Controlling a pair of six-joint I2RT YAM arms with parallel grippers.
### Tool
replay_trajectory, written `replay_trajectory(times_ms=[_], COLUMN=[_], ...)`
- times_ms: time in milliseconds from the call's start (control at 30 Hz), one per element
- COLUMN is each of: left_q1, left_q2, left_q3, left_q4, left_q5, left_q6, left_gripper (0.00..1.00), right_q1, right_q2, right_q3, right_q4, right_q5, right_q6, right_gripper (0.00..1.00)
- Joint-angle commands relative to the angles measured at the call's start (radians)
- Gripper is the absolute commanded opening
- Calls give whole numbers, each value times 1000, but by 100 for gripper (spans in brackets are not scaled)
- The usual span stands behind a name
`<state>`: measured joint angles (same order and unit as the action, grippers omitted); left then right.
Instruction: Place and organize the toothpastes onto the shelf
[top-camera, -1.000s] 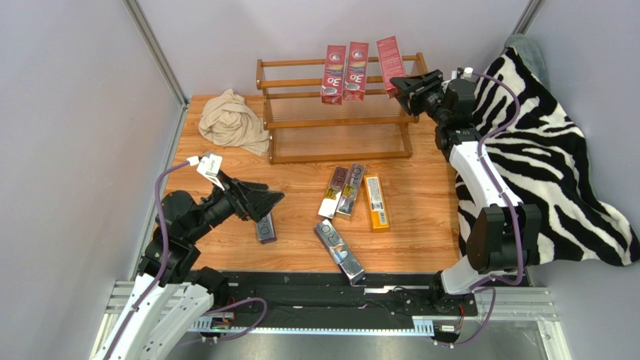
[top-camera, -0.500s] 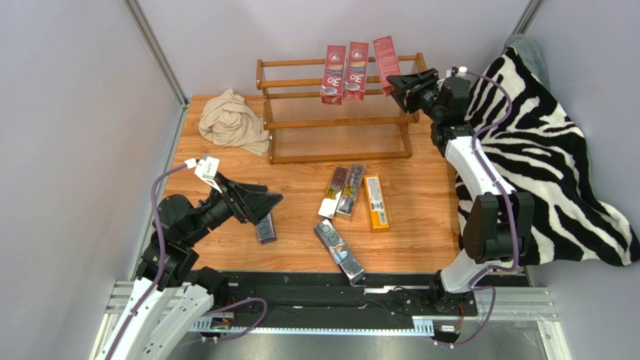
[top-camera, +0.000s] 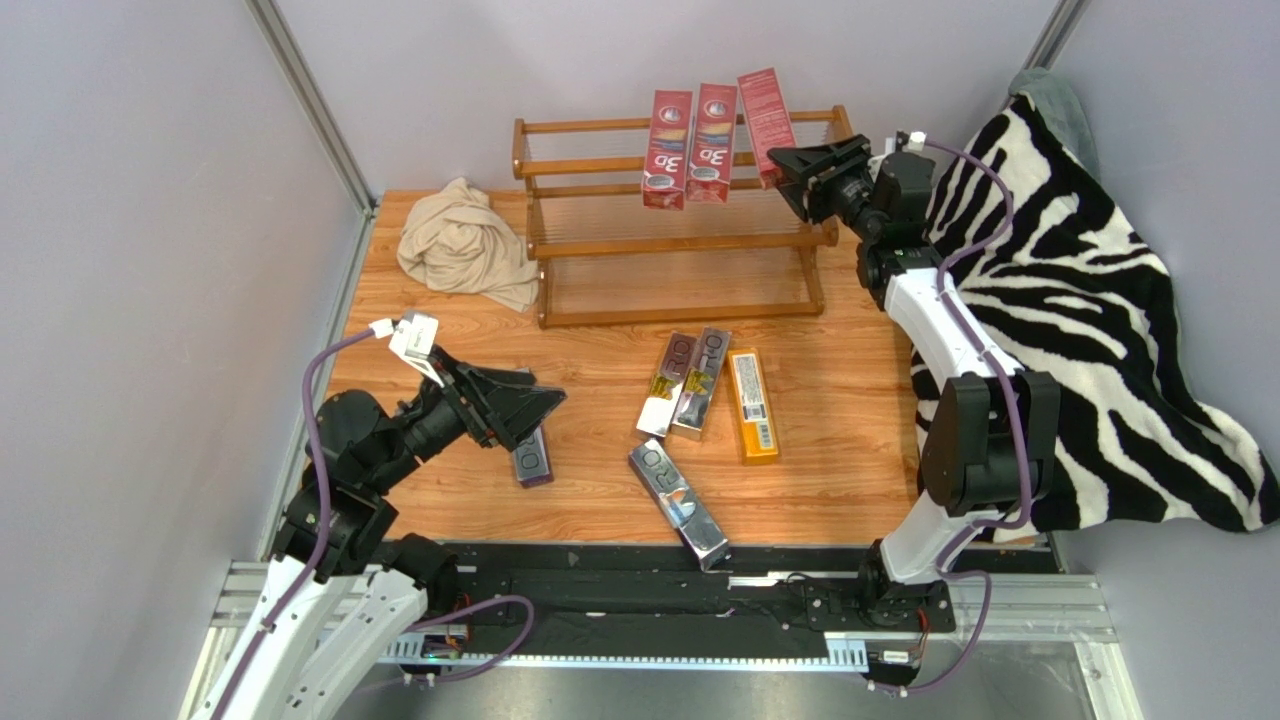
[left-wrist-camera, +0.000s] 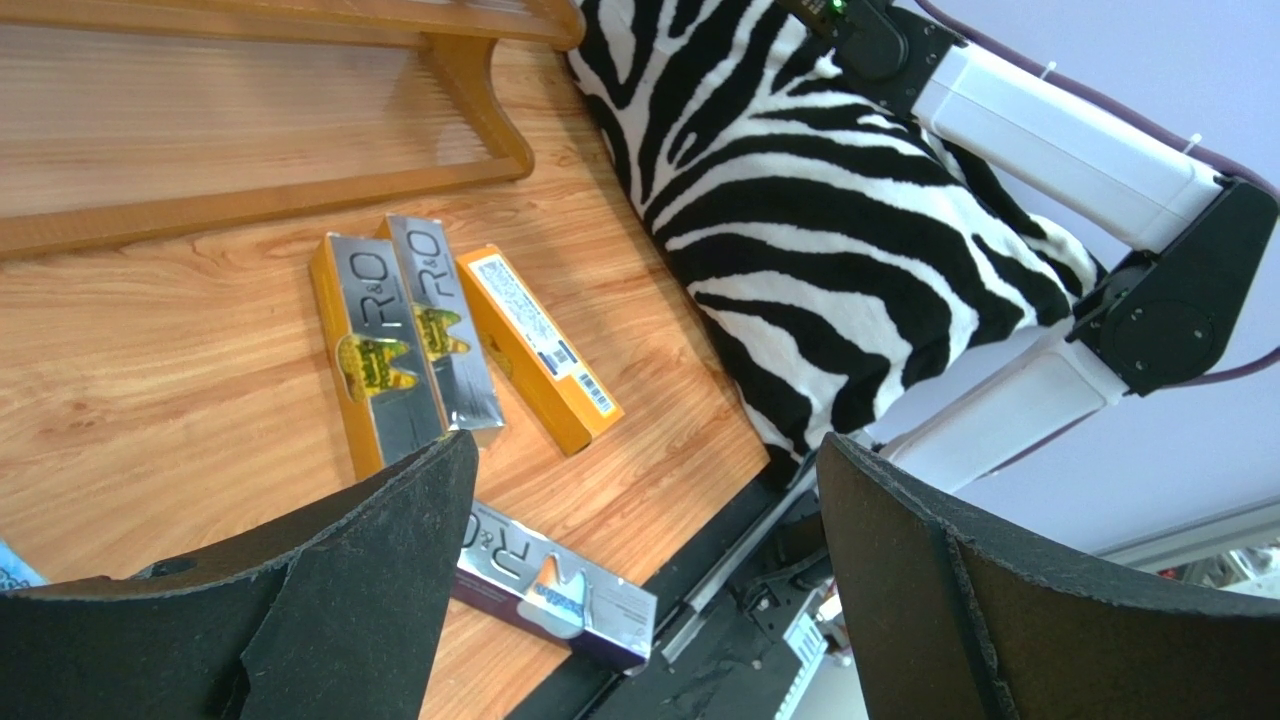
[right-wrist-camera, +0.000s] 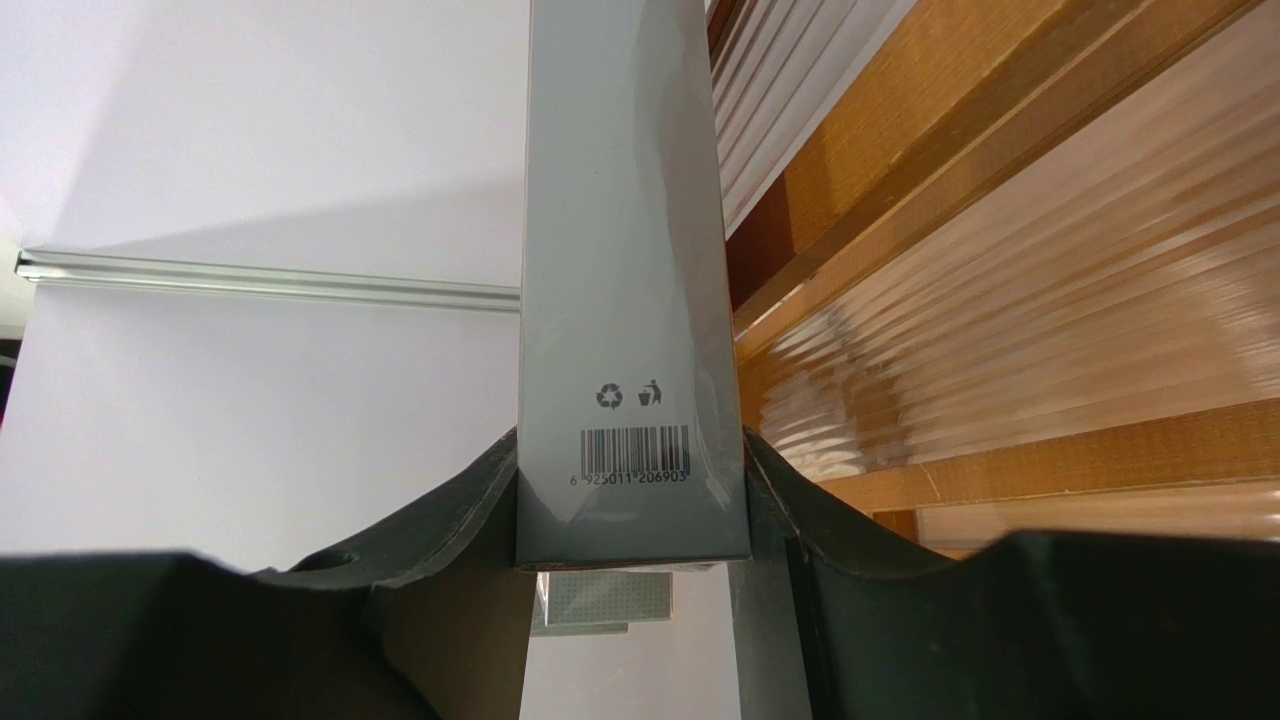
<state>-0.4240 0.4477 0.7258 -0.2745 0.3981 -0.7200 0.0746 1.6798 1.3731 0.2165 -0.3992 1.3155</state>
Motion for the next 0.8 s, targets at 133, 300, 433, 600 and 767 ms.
replay_trajectory(times_ms=[133, 300, 433, 600, 767], left_q1=[-2, -2, -4, -2, -2], left_q2=[-4, -9, -9, -10, -17], left_q3=[-12, -16, -19, -23, -29], left_q4=[-3, -5, -6, -5, -9], left_q5=[2, -1, -2, -4, -7], left_q6=[-9, -7, -7, -7, -6], left_gripper=[92, 92, 92, 92, 92], right_q1=[36, 37, 37, 37, 37], right_q2=[26, 18, 9, 6, -9], right_q3=[60, 37, 14, -29, -74], right_q4=[58, 70, 107, 175, 218], right_q5=[-7, -3, -15, -33, -38], right_q6=[11, 13, 17, 53, 53], right_gripper=[0, 0, 6, 33, 53])
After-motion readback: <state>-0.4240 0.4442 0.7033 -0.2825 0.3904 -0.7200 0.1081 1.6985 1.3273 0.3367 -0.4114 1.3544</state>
